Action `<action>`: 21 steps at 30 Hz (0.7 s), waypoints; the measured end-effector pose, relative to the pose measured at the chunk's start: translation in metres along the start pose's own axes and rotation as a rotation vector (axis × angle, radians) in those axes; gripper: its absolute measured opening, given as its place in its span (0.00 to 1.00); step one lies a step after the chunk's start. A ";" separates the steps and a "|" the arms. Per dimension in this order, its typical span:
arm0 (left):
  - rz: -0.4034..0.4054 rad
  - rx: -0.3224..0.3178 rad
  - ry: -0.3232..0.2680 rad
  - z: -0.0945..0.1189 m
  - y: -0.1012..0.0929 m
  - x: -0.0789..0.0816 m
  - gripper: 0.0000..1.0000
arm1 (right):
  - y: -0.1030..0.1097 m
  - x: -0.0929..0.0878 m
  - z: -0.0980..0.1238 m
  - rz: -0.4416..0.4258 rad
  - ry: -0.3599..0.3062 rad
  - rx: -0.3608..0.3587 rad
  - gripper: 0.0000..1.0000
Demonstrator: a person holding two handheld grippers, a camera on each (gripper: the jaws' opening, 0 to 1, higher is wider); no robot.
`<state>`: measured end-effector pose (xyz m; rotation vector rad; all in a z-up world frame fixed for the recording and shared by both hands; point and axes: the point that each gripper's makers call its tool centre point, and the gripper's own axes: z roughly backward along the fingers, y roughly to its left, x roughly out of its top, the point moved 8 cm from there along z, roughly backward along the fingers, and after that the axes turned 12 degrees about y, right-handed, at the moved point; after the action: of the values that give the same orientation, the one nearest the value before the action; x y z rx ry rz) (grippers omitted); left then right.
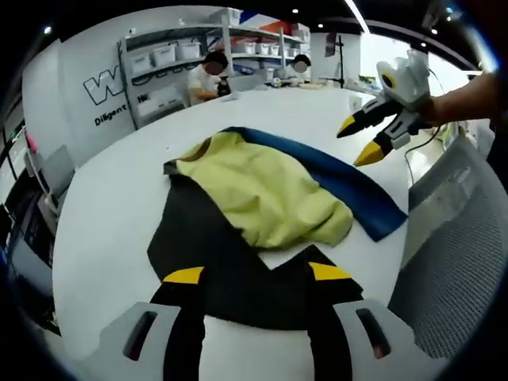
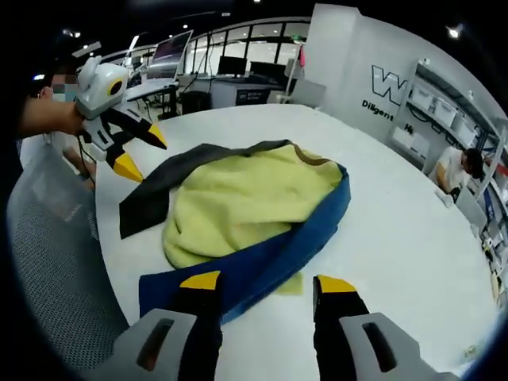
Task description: Fold the garment on the visible template until the final outline fits inside the template.
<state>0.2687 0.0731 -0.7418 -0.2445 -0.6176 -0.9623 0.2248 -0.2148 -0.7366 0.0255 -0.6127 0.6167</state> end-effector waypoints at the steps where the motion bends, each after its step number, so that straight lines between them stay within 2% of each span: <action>1: -0.004 -0.004 0.008 -0.001 -0.002 -0.002 0.51 | 0.001 -0.001 0.000 -0.003 0.006 0.002 0.41; 5: -0.024 -0.007 0.051 -0.002 -0.008 -0.010 0.49 | 0.006 -0.007 0.000 -0.031 0.031 0.025 0.37; 10: -0.002 -0.006 0.090 -0.006 -0.010 -0.019 0.50 | 0.011 -0.012 -0.002 -0.056 0.053 0.058 0.26; 13: 0.008 -0.016 0.096 -0.007 -0.011 -0.019 0.47 | 0.015 -0.014 -0.007 -0.080 0.078 0.090 0.23; 18: 0.000 -0.037 0.110 -0.013 -0.015 -0.020 0.45 | 0.017 -0.018 -0.013 -0.096 0.115 0.090 0.19; 21: 0.011 -0.048 0.120 -0.015 -0.017 -0.020 0.39 | 0.018 -0.020 -0.015 -0.105 0.137 0.092 0.15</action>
<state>0.2516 0.0707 -0.7670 -0.2310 -0.4831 -0.9751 0.2098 -0.2080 -0.7626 0.1004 -0.4468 0.5392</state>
